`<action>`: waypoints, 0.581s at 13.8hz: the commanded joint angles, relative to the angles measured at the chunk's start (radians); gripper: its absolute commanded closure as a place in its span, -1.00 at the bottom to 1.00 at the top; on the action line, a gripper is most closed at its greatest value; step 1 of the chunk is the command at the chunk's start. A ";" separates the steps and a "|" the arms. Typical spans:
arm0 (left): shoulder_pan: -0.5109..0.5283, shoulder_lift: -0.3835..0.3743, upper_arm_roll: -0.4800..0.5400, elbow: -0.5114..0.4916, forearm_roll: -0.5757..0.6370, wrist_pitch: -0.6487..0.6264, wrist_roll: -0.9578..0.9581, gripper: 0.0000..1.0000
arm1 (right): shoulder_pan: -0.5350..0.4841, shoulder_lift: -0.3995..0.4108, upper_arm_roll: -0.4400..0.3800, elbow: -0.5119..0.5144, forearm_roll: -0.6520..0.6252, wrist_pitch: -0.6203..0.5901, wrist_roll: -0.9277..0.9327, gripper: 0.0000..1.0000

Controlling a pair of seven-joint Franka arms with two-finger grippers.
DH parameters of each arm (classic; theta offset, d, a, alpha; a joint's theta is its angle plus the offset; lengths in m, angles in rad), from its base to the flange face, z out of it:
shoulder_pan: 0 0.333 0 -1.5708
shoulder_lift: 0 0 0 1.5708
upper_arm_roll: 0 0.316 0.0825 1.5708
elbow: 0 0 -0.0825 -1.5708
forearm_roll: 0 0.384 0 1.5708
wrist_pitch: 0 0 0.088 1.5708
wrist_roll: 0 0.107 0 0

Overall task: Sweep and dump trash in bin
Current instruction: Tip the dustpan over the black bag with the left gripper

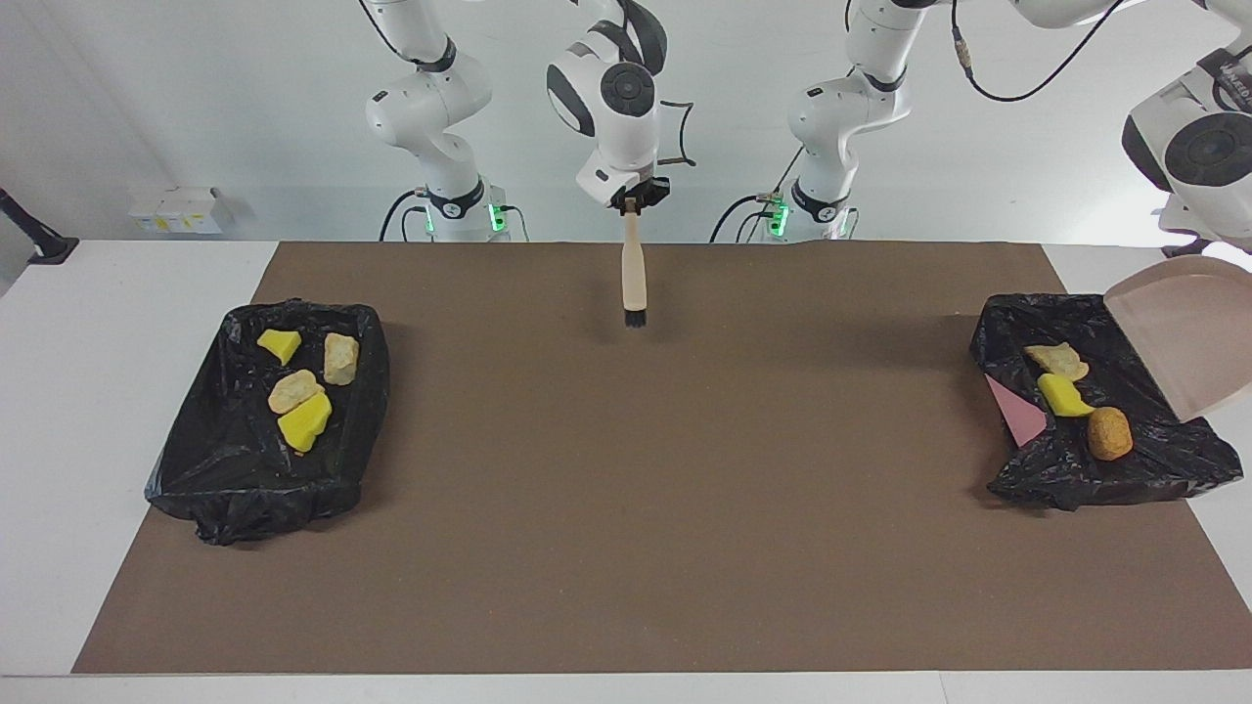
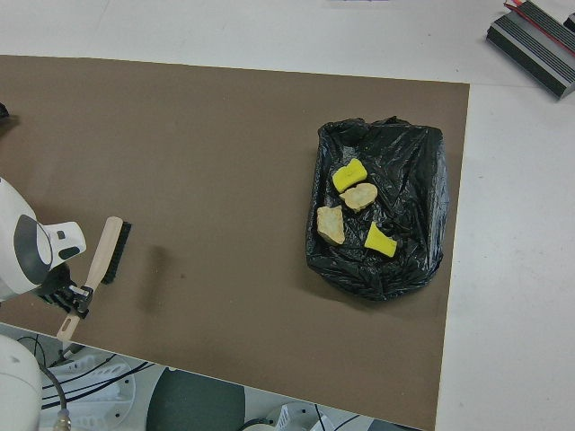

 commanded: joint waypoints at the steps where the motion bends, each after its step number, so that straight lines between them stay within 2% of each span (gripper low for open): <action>1: -0.060 -0.054 0.002 -0.033 0.029 -0.071 -0.079 1.00 | 0.045 -0.032 -0.001 -0.078 0.029 0.059 0.003 1.00; 3: -0.105 -0.069 -0.007 -0.031 -0.024 -0.111 -0.090 1.00 | 0.071 -0.015 0.000 -0.094 0.035 0.128 0.020 1.00; 5: -0.146 -0.072 -0.004 -0.026 -0.168 -0.154 -0.116 1.00 | 0.096 0.012 0.000 -0.104 0.055 0.159 0.032 1.00; 8: -0.209 -0.075 -0.007 -0.029 -0.320 -0.204 -0.277 1.00 | 0.128 0.058 0.000 -0.106 0.066 0.217 0.112 1.00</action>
